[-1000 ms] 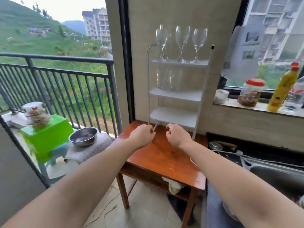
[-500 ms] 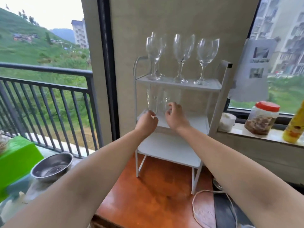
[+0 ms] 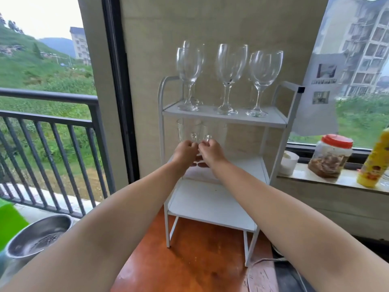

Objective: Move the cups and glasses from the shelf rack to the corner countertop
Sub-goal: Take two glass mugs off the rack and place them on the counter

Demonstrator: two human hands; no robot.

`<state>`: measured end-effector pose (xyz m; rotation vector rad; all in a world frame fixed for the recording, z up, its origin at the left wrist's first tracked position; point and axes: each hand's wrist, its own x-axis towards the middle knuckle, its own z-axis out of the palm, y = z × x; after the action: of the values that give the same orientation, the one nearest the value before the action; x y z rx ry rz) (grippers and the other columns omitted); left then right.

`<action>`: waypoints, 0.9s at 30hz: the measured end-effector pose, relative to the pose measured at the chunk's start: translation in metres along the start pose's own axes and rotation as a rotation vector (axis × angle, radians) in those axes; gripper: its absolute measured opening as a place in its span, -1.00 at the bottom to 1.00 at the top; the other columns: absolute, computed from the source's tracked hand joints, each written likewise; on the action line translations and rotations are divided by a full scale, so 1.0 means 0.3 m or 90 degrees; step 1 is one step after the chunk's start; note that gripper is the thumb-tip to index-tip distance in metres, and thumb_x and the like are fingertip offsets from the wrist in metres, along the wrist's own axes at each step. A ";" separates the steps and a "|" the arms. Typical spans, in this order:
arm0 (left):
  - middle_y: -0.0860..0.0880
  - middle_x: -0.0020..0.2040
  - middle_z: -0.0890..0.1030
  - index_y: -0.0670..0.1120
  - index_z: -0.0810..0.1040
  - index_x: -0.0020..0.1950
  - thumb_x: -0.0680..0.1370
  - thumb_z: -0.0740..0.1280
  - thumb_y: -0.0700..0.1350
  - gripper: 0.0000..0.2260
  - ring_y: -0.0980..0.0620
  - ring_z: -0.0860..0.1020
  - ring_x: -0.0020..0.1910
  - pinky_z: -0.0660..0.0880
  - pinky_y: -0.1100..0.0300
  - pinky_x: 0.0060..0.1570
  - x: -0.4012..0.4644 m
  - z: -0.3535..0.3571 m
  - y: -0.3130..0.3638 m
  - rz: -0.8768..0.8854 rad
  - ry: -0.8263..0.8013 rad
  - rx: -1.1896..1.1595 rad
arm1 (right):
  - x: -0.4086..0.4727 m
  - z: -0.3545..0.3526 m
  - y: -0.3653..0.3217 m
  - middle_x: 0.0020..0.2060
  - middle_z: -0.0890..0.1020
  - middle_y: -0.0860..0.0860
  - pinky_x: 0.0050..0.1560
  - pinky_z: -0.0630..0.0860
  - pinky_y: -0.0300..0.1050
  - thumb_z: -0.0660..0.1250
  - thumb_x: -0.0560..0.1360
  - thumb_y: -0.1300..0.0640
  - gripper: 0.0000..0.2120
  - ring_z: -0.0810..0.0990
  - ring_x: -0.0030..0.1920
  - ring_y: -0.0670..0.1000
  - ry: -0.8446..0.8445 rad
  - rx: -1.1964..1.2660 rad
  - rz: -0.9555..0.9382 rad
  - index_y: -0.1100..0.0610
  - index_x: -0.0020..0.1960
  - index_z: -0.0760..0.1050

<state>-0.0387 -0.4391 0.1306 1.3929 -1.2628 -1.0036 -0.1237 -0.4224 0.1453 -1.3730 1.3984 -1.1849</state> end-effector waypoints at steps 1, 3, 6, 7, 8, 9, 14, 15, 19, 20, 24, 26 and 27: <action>-0.14 -0.15 0.57 -0.15 0.47 -0.07 0.59 0.13 -0.13 -0.83 -0.13 0.58 -0.17 0.61 -0.02 -0.09 -0.006 -0.004 0.009 -0.006 -0.004 -0.001 | 0.000 -0.002 -0.005 -0.08 0.55 0.13 -0.45 0.46 -0.18 0.11 0.59 0.17 -0.90 0.57 -0.32 0.07 0.005 0.017 0.003 0.17 0.04 0.37; -0.12 -0.14 0.55 -0.15 0.44 -0.02 0.62 0.12 -0.07 -0.81 -0.08 0.54 -0.23 0.52 0.08 -0.21 -0.022 -0.010 0.019 -0.006 -0.006 0.007 | 0.001 -0.015 -0.007 -0.12 0.54 0.10 -0.44 0.47 -0.17 0.10 0.59 0.18 -0.90 0.57 -0.33 0.04 0.012 0.054 0.009 0.18 0.02 0.36; -0.08 -0.16 0.49 -0.18 0.47 0.12 0.64 0.10 -0.02 -0.73 0.00 0.47 -0.24 0.54 0.10 -0.16 -0.040 -0.011 0.021 0.001 0.016 -0.012 | -0.012 -0.043 -0.008 -0.24 0.45 0.03 -0.39 0.50 -0.16 0.05 0.64 0.14 -0.86 0.53 -0.35 -0.02 0.037 0.144 0.029 0.18 0.08 0.33; -0.06 -0.15 0.48 -0.20 0.46 0.19 0.65 0.10 -0.01 -0.69 0.01 0.46 -0.21 0.56 0.08 -0.09 -0.049 -0.008 0.023 0.000 0.021 -0.028 | -0.019 -0.055 -0.007 -0.27 0.42 0.03 -0.39 0.50 -0.16 0.03 0.65 0.13 -0.82 0.51 -0.36 -0.03 0.046 0.169 0.034 0.19 0.13 0.33; -0.06 -0.16 0.47 -0.22 0.46 0.23 0.65 0.09 0.00 -0.66 0.02 0.46 -0.20 0.56 0.06 -0.03 -0.058 -0.007 0.024 -0.001 0.028 -0.041 | -0.025 -0.065 -0.005 -0.28 0.39 0.03 -0.41 0.51 -0.18 0.02 0.66 0.12 -0.77 0.49 -0.36 -0.03 0.054 0.186 0.038 0.22 0.19 0.34; -0.05 -0.19 0.46 -0.23 0.45 0.23 0.66 0.08 0.01 -0.64 0.04 0.45 -0.22 0.56 0.05 0.01 -0.064 -0.005 0.024 0.003 0.037 -0.047 | -0.029 -0.074 -0.002 -0.29 0.37 0.03 -0.46 0.51 -0.21 0.01 0.67 0.12 -0.72 0.48 -0.37 -0.03 0.064 0.195 0.040 0.26 0.25 0.34; -0.02 -0.27 0.44 -0.17 0.48 0.09 0.65 0.06 0.03 -0.68 -0.05 0.47 -0.14 0.54 -0.04 0.09 -0.135 -0.013 0.017 0.038 0.061 -0.014 | -0.088 -0.120 0.000 -0.27 0.35 0.04 -0.40 0.55 -0.19 0.01 0.67 0.11 -0.62 0.47 -0.34 -0.03 0.075 0.206 0.042 0.31 0.38 0.28; -0.03 -0.27 0.46 -0.14 0.47 0.04 0.65 0.06 0.04 -0.70 -0.07 0.48 -0.12 0.53 -0.07 0.13 -0.155 -0.018 0.013 0.045 0.064 0.006 | -0.106 -0.128 0.001 -0.25 0.36 0.04 -0.34 0.55 -0.17 0.01 0.67 0.11 -0.62 0.48 -0.33 -0.03 0.075 0.207 0.045 0.30 0.39 0.27; -0.04 -0.21 0.48 -0.10 0.44 0.02 0.65 0.07 0.06 -0.73 -0.07 0.48 -0.09 0.53 -0.14 0.18 -0.253 -0.042 0.011 0.059 0.054 0.020 | -0.192 -0.151 0.001 -0.24 0.38 0.04 -0.37 0.55 -0.17 0.05 0.66 0.08 -0.70 0.50 -0.32 -0.02 0.092 0.213 0.044 0.23 0.29 0.34; -0.03 -0.23 0.47 -0.10 0.44 0.03 0.66 0.06 0.05 -0.73 -0.06 0.47 -0.11 0.53 -0.13 0.17 -0.278 -0.044 0.015 0.058 0.044 0.011 | -0.208 -0.154 -0.001 -0.24 0.39 0.04 -0.40 0.55 -0.18 0.06 0.66 0.07 -0.76 0.51 -0.33 -0.03 0.097 0.215 0.045 0.19 0.22 0.35; 0.00 -0.23 0.45 -0.12 0.45 0.16 0.66 0.05 0.04 -0.70 0.03 0.45 -0.21 0.55 -0.09 0.12 -0.400 -0.068 0.017 0.068 0.014 0.001 | -0.331 -0.164 -0.022 -0.25 0.40 0.04 -0.48 0.55 -0.23 0.07 0.65 0.07 -0.83 0.51 -0.35 -0.03 0.115 0.221 0.041 0.15 0.14 0.32; 0.01 -0.24 0.44 -0.11 0.45 0.13 0.67 0.05 0.03 -0.71 0.07 0.42 -0.26 0.55 -0.06 0.06 -0.471 -0.091 0.024 0.082 0.003 -0.006 | -0.413 -0.168 -0.039 -0.23 0.41 0.04 -0.44 0.58 -0.25 0.08 0.65 0.06 -0.81 0.52 -0.34 -0.03 0.133 0.211 0.025 0.15 0.16 0.34; 0.01 -0.25 0.43 -0.11 0.44 0.10 0.67 0.05 0.03 -0.73 0.07 0.40 -0.28 0.53 -0.03 0.01 -0.521 -0.106 0.024 0.088 -0.005 -0.013 | -0.465 -0.169 -0.045 -0.23 0.42 0.04 -0.39 0.59 -0.23 0.08 0.65 0.06 -0.81 0.52 -0.34 -0.03 0.150 0.207 0.018 0.15 0.15 0.35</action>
<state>-0.0283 -0.2799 0.1389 1.2688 -1.3332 -0.9249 -0.1613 -0.2792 0.1617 -1.0097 1.3058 -1.5182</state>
